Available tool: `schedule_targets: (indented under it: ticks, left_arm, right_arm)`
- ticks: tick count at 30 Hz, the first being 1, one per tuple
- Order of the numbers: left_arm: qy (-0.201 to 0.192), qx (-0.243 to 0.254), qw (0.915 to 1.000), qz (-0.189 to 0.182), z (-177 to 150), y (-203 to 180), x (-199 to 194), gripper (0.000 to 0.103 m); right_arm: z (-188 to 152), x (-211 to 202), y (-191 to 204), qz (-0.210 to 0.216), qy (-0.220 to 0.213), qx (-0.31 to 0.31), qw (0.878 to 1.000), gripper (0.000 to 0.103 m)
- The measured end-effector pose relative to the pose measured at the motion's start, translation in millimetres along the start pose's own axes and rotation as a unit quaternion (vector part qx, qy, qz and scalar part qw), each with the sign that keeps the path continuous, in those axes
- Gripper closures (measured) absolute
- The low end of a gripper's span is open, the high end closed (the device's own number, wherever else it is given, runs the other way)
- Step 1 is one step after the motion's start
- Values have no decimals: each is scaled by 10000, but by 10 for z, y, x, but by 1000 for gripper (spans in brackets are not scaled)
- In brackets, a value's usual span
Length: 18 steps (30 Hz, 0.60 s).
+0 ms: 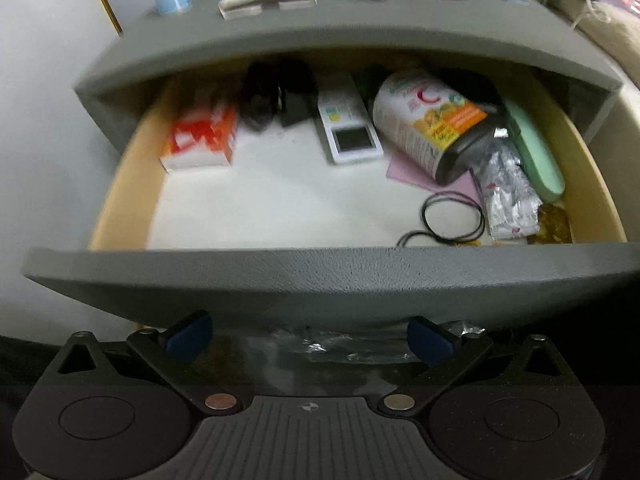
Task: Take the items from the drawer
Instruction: 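Push the open drawer shut with the left tool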
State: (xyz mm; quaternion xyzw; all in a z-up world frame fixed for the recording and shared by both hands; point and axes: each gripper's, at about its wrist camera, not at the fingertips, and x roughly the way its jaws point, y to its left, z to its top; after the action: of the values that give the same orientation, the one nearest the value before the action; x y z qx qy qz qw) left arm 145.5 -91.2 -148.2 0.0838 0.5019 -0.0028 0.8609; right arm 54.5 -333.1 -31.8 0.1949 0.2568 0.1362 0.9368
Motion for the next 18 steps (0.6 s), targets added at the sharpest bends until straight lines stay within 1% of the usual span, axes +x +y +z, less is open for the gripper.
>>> schedule_targets:
  ticks: [4, 9, 14, 18]
  left_arm:
    - [-139, 79, 9996, 212, 87, -87, 63, 0]
    - [-278, 77, 9987, 416, 246, -168, 176, 0]
    - [-337, -205, 9978, 525, 475, -186, 347, 0]
    - [-360, -301, 9971, 596, 590, -198, 442, 0]
  right_arm:
    - [-5, -6, -37, 70, -52, 127, 9999, 19]
    - [-5, -1, -36, 115, -70, 105, 9999, 19]
    - [-1, -11, -70, 187, -96, 194, 9996, 19]
    - [-1, -11, -81, 213, -108, 228, 9995, 19]
